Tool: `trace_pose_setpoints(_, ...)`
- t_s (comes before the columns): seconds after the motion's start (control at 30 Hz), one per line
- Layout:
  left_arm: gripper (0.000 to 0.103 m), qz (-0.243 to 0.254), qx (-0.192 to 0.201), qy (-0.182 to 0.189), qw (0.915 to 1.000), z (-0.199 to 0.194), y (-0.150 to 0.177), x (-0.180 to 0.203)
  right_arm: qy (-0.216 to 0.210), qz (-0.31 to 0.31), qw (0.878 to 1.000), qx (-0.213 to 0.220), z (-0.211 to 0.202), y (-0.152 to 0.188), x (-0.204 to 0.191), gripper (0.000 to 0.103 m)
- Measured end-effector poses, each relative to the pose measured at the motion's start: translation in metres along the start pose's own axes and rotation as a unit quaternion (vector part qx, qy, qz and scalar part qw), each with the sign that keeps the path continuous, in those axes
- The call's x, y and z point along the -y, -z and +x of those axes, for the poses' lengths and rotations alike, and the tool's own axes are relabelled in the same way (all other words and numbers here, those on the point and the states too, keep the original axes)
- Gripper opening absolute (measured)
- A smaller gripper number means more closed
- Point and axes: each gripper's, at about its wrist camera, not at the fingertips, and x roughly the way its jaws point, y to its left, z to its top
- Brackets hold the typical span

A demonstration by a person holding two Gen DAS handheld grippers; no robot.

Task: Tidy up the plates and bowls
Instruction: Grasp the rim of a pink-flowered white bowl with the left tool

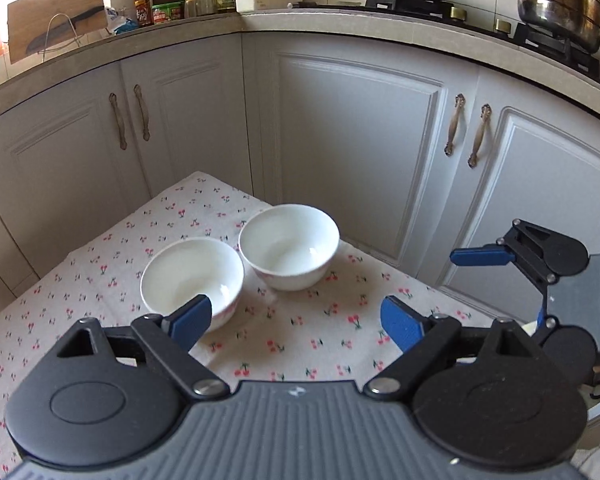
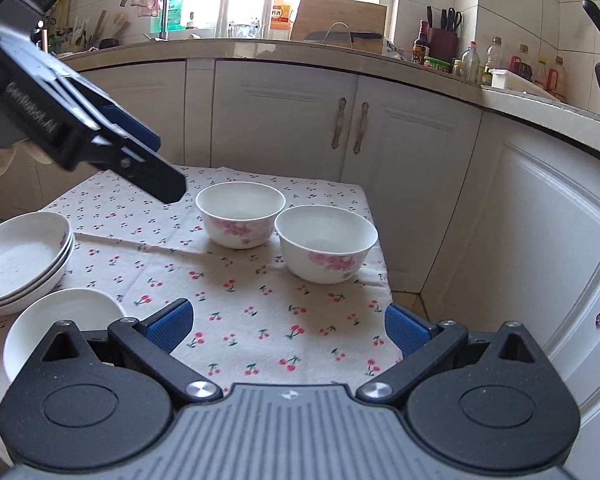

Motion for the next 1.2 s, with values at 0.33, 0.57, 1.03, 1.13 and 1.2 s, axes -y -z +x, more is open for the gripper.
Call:
trace_pose_setpoints(0.33, 0.091, 0.005, -0.025, 0.014, 0.9996, 0.058, -0.049, -0.013, 0.006, -0.009, 1.000, -0.014, 0.038, -0.015, 0.017, 0.103)
trace_pose_setpoints(0.57, 0.091, -0.007, -0.044, 0.023, 0.9988, 0.102, -0.074, -0.028, 0.004, -0.013, 1.000, -0.027, 0.065, -0.022, 0.029, 0.103)
trace_pose_setpoints(1.03, 0.089, -0.018, -0.141, 0.048, 0.9887, 0.177, -0.092, -0.039, -0.028, -0.017, 0.999, -0.043, 0.112, -0.032, 0.043, 0.103)
trace_pose_setpoints(1.13, 0.089, -0.015, -0.155, 0.050, 0.9866, 0.186, -0.088, -0.039, -0.025, -0.021, 0.999, -0.042, 0.119, -0.033, 0.042, 0.103)
trace_pose_setpoints(1.2, 0.088, -0.019, -0.158, 0.053, 0.9858, 0.189, -0.086, -0.041, -0.023, -0.023, 0.999, -0.040, 0.122, -0.033, 0.041, 0.103)
